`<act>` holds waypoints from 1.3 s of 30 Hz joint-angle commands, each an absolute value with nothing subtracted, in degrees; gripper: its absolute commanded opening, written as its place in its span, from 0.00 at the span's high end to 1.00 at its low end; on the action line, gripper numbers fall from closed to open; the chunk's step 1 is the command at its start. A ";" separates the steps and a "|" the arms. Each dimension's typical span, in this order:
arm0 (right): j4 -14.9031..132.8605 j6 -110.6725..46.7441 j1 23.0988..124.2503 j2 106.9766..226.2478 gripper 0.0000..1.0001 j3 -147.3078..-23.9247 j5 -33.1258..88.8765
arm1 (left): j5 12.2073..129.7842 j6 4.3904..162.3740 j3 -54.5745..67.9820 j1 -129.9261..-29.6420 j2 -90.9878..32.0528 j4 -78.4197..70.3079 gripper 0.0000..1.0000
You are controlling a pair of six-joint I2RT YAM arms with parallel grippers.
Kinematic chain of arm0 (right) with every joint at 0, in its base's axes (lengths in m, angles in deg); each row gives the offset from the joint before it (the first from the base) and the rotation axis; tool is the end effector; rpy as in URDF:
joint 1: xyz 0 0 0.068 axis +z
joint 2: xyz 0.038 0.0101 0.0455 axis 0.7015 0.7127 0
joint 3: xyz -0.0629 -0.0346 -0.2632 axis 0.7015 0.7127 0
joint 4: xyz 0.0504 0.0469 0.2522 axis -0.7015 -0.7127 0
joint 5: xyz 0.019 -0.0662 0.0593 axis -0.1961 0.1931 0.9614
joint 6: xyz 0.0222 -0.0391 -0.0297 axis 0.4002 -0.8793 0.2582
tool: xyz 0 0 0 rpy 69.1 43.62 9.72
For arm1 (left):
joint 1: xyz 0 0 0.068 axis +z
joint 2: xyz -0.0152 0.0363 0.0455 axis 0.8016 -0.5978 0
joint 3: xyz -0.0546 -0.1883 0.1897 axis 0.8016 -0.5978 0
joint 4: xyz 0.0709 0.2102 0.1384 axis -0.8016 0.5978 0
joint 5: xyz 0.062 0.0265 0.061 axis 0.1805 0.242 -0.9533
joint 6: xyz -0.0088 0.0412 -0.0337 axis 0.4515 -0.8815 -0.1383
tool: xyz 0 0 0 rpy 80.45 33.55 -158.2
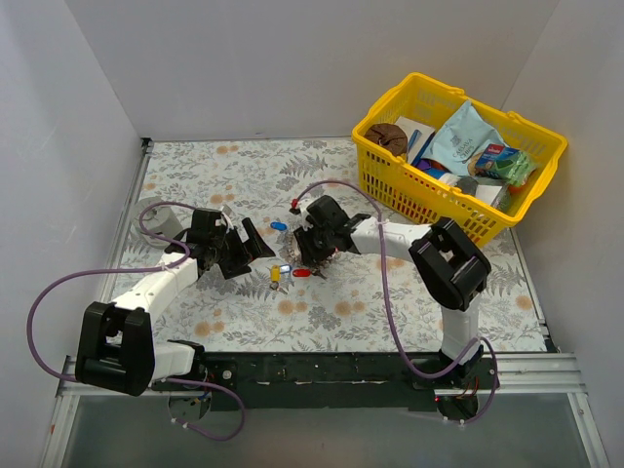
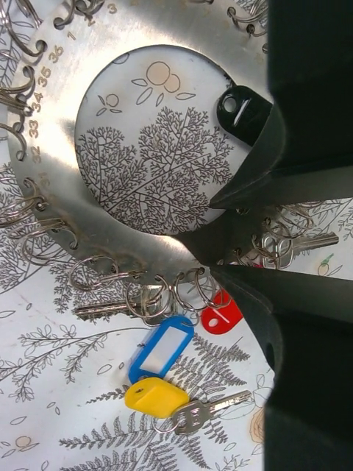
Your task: Put the keys on the keyring
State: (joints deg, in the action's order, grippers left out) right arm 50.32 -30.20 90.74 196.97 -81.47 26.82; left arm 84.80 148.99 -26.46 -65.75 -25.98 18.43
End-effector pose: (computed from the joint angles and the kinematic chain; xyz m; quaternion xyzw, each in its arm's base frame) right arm 0.2838 0.3018 0.1652 -0.3207 0.8793 0.2079 0.2842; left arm 0.2318 -0.0649 0.1959 -0.4478 0.8191 -0.3467 0.0912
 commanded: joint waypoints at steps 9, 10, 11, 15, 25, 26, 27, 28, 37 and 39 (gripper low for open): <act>52.02 -27.97 91.31 186.35 0.56 -64.66 29.46 | 85.41 146.86 -25.30 -65.50 -25.16 18.26 0.09; 52.02 -27.88 91.31 184.51 0.55 -64.56 29.46 | 85.32 146.69 -25.04 -65.50 -25.43 18.18 0.09; 52.02 -27.79 91.31 183.54 0.54 -64.56 29.29 | 85.41 146.60 -24.86 -65.50 -25.52 18.00 0.09; 52.02 -27.62 91.31 177.39 0.49 -67.54 27.89 | 86.46 146.07 -23.55 -65.50 -26.04 17.56 0.09; 54.21 -27.09 90.43 155.43 0.21 -64.04 20.68 | 88.56 144.66 -23.98 -65.50 -17.44 13.96 0.06; 54.21 -26.65 90.08 154.27 0.21 -62.38 20.50 | 89.18 144.66 -24.24 -65.50 -16.65 12.56 0.05; 54.21 -26.13 89.38 153.22 0.20 -61.58 20.50 | 90.06 144.49 -24.59 -65.50 -15.86 11.77 0.04; 54.30 -25.77 88.76 151.64 0.19 -60.53 18.76 | 90.33 144.66 -24.94 -65.50 -14.37 10.80 0.02; 53.68 -22.69 79.18 151.80 0.19 -54.37 25.41 | 94.19 148.17 -26.01 -65.50 -16.80 4.03 0.02; 53.86 -22.61 78.30 152.15 0.19 -53.84 26.29 | 95.86 148.88 -24.87 -65.50 -20.15 3.85 0.02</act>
